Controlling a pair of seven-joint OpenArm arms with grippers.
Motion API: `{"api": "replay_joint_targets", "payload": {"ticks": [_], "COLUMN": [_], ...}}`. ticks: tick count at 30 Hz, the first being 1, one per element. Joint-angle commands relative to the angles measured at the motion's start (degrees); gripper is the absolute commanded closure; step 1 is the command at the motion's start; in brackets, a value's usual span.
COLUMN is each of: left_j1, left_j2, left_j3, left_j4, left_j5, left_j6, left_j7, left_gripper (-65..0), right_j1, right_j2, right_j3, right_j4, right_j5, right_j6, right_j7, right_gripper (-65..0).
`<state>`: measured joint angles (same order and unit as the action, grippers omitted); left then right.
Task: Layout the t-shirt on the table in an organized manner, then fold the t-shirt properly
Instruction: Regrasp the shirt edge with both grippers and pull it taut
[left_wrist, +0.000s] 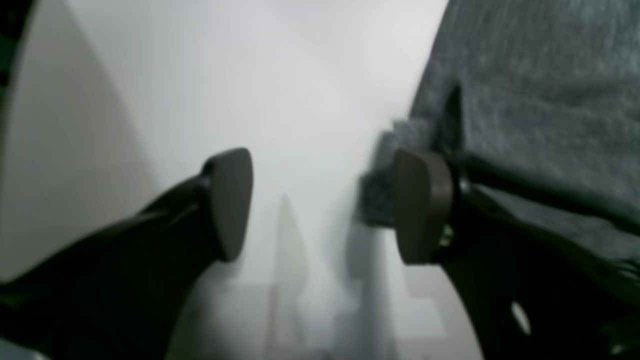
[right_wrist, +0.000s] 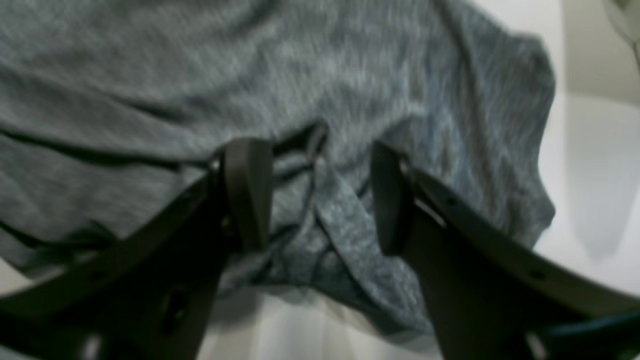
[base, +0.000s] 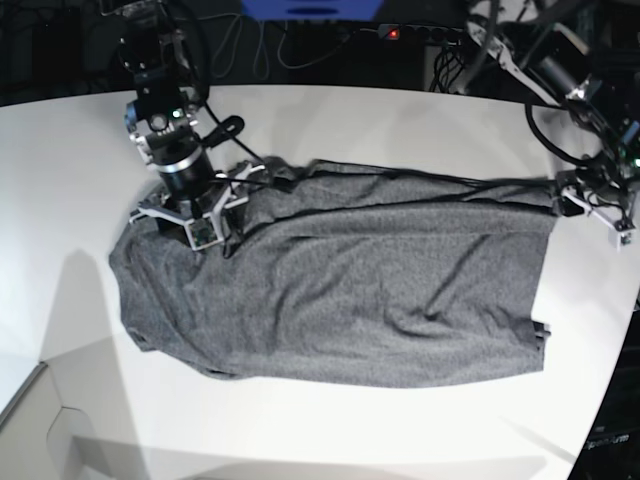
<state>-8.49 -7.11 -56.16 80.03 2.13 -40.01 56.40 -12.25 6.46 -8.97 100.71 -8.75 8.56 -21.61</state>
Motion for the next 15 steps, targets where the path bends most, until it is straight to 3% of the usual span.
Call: {"api": "replay_joint_targets", "payload": {"ticks": [1, 6, 15], "left_j1": [0.10, 4.84, 4.84], "left_j2": [-0.93, -1.28, -1.02], "left_j3": [0.12, 0.56, 3.72], "left_j4": [1.25, 3.36, 3.00], "left_j5": [-3.32, -11.58, -11.85], "left_j6": [0.01, 0.01, 0.01], "left_j7": [-1.06, -1.06, -1.15], "left_gripper": [-42.4, -42.4, -42.4], "right_j1": [0.07, -0.80, -1.51], "right_j2": [0.00, -0.96, -1.23], "right_j3": [0.14, 0.14, -0.30], "right_j4": [1.40, 1.40, 1.40], "right_j5": [0.01, 0.01, 0.01], "right_j6": [-0.43, -0.43, -0.43], "right_j7": [1.08, 1.08, 0.90], "right_gripper": [-32.7, -32.8, -32.7]}}
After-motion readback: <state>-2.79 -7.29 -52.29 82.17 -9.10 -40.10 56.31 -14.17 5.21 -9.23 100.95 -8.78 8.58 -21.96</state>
